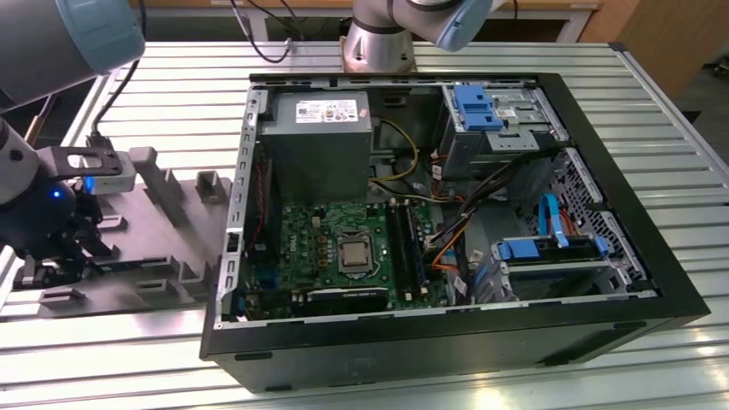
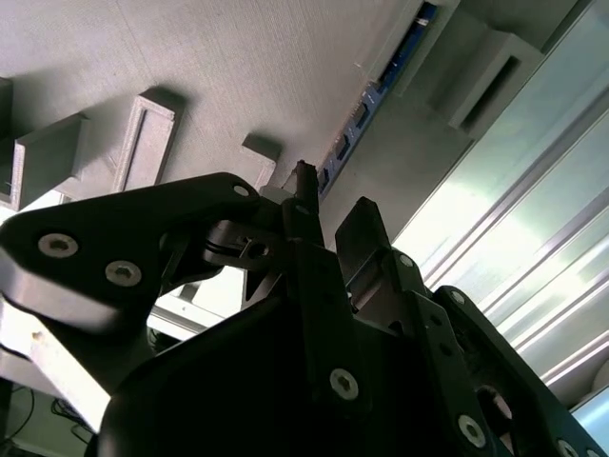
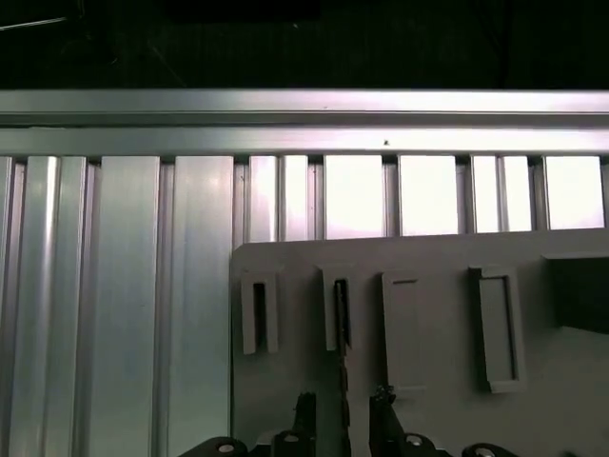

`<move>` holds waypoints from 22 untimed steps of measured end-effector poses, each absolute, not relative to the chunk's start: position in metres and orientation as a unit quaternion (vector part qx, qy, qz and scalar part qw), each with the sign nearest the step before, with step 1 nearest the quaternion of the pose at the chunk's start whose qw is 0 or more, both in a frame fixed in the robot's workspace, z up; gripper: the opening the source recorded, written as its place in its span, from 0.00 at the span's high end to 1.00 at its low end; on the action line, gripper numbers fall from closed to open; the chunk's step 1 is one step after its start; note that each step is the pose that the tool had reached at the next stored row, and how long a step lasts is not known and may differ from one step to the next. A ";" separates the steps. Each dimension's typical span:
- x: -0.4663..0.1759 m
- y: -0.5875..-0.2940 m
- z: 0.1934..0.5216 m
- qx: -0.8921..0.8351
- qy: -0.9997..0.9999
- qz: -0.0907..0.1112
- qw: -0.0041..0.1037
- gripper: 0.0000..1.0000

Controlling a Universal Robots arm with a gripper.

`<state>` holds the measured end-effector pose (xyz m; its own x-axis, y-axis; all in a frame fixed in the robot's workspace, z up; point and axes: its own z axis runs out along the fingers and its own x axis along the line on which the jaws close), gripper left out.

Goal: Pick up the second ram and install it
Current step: 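Pick up the second ram and move it above second insertion slot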

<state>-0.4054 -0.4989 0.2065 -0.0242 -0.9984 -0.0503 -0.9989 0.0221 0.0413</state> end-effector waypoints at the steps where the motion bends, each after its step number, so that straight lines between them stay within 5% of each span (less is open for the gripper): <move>1: -0.405 -0.499 0.206 -0.699 0.714 0.032 0.004 0.64; 22: -0.411 -0.499 0.202 -0.712 0.702 0.023 0.012 0.64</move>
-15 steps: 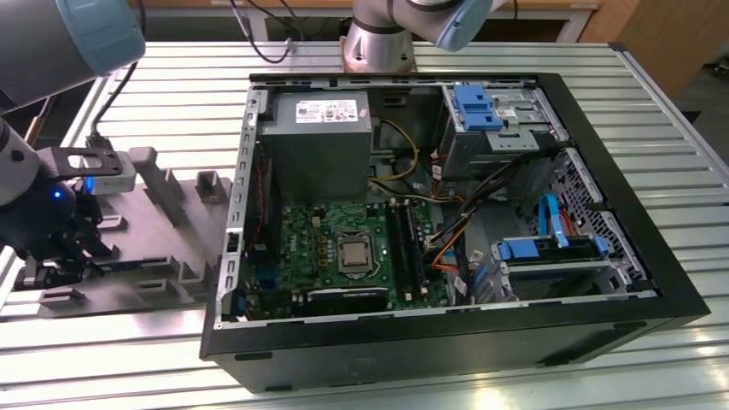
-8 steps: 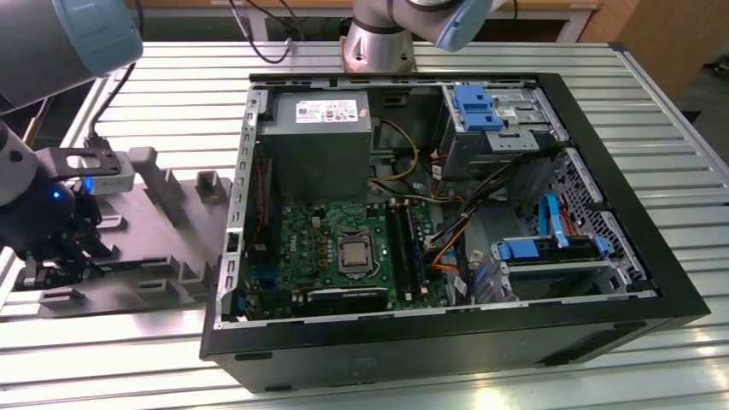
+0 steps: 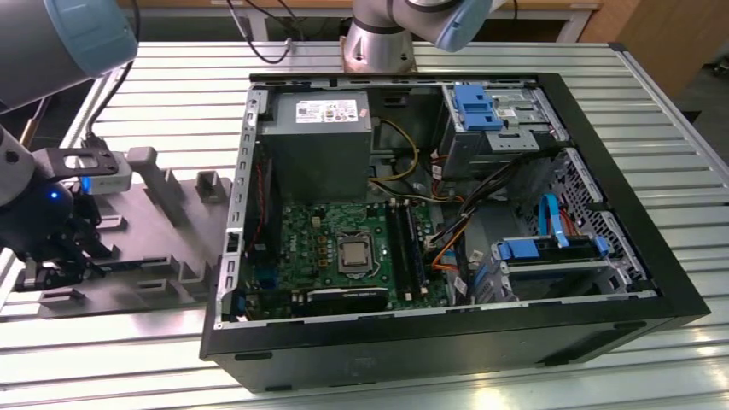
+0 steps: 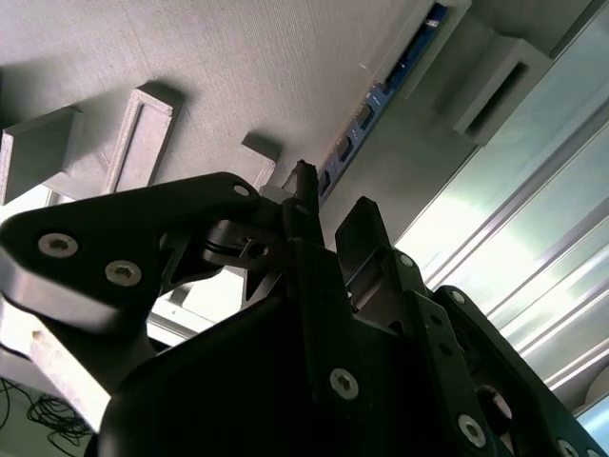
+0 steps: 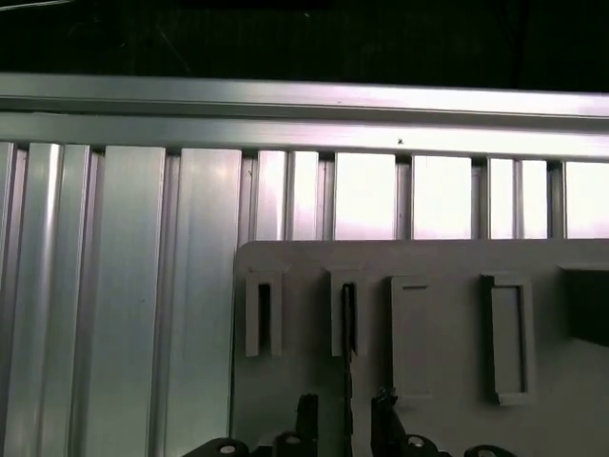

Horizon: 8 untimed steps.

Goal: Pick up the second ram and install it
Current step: 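Pick up the second ram and move it above second insertion slot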

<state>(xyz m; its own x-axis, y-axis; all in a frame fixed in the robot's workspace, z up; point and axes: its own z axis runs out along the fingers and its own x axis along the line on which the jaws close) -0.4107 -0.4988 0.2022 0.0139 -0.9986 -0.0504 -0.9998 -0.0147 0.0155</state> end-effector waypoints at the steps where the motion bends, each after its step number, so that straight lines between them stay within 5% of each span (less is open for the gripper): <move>1: -0.411 -0.499 0.202 -0.713 0.701 0.023 0.012 0.64; 8: -0.411 -0.499 0.201 -0.721 0.692 0.023 0.012 0.64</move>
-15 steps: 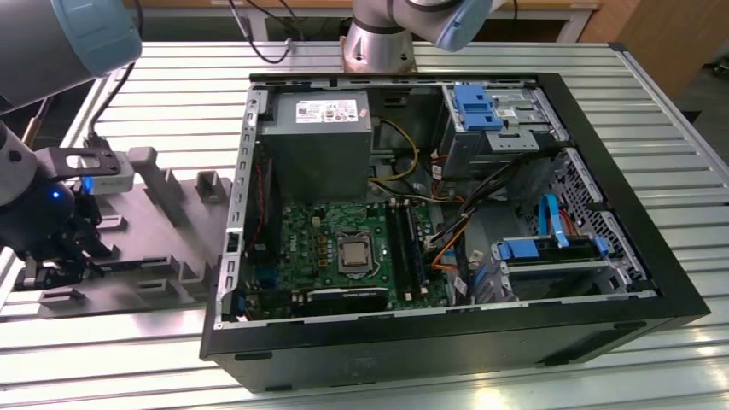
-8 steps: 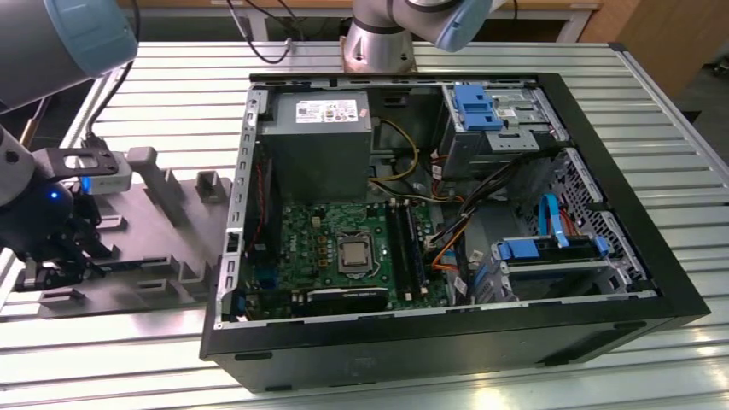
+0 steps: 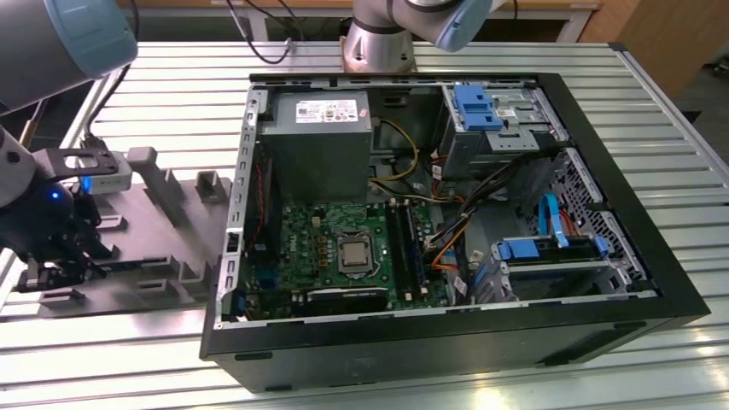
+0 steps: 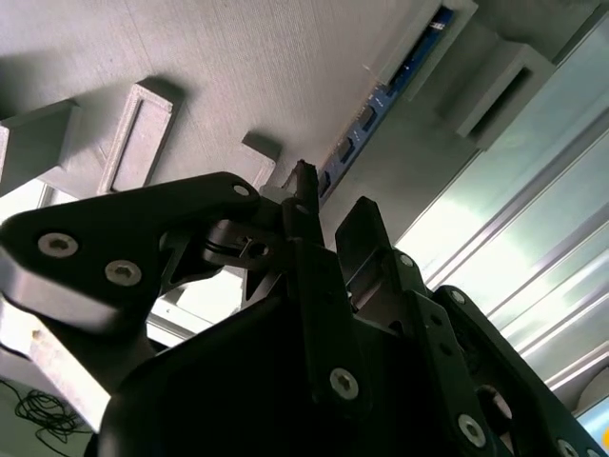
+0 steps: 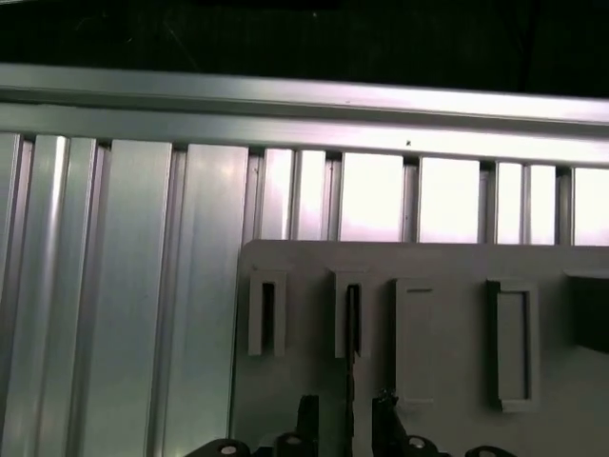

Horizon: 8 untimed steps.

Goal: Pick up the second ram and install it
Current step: 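Pick up the second ram and move it above second insertion slot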

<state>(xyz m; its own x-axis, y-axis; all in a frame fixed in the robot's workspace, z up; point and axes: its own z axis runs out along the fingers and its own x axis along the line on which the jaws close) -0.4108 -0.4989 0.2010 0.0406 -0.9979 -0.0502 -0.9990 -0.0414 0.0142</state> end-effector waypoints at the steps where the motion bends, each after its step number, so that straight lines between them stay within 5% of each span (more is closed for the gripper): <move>1: -0.411 -0.499 0.201 -0.722 0.691 0.023 0.012 0.64; 8: -0.412 -0.495 0.198 -0.726 0.687 0.023 0.012 0.64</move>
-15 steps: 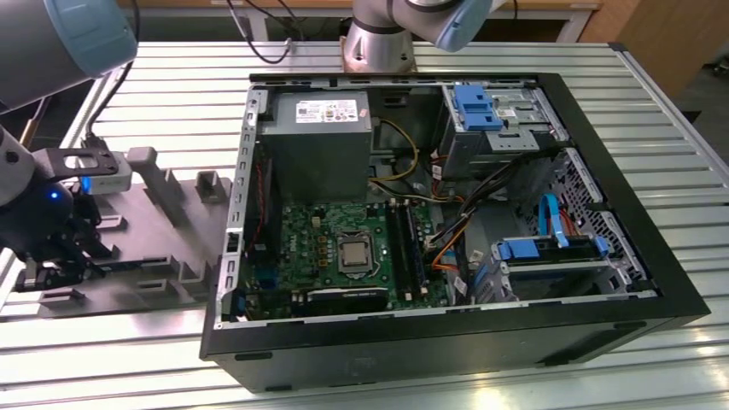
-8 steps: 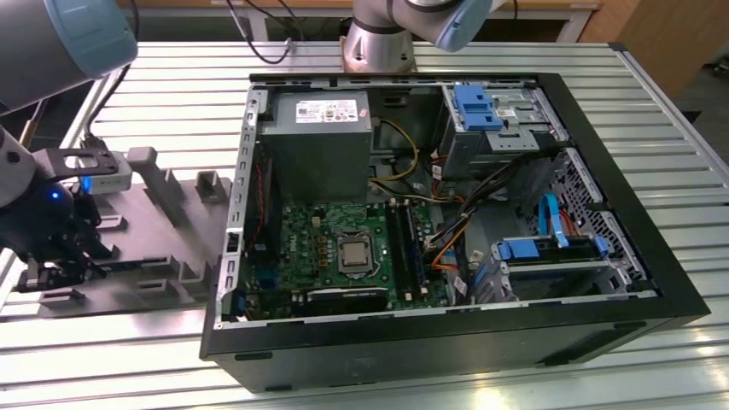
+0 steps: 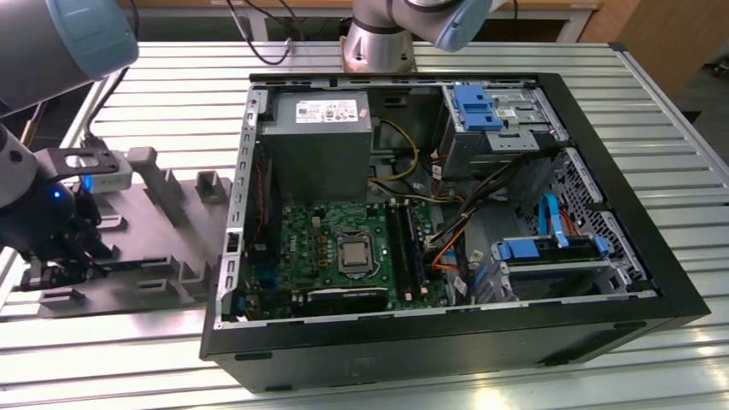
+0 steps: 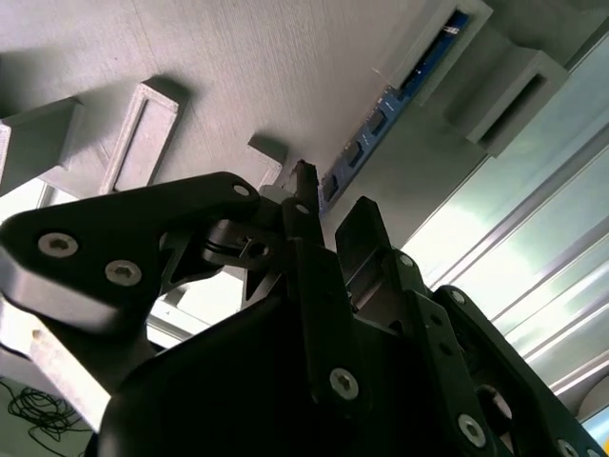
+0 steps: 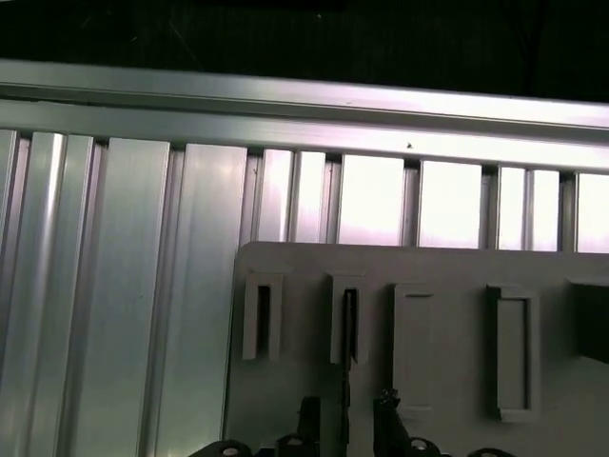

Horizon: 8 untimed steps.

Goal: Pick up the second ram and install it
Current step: 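Pick up the second ram and move it above second insertion slot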

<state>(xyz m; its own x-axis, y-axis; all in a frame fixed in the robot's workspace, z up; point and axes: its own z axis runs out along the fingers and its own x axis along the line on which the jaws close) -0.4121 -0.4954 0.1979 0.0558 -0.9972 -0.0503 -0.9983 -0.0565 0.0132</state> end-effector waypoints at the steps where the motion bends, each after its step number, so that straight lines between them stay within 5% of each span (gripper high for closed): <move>1: -0.412 -0.494 0.198 -0.727 0.687 0.023 0.012 0.64; 8: -0.413 -0.493 0.197 -0.727 0.686 0.022 0.012 0.64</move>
<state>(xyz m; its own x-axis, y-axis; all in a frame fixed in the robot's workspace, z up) -0.4128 -0.4933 0.1972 0.0569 -0.9972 -0.0484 -0.9983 -0.0576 0.0131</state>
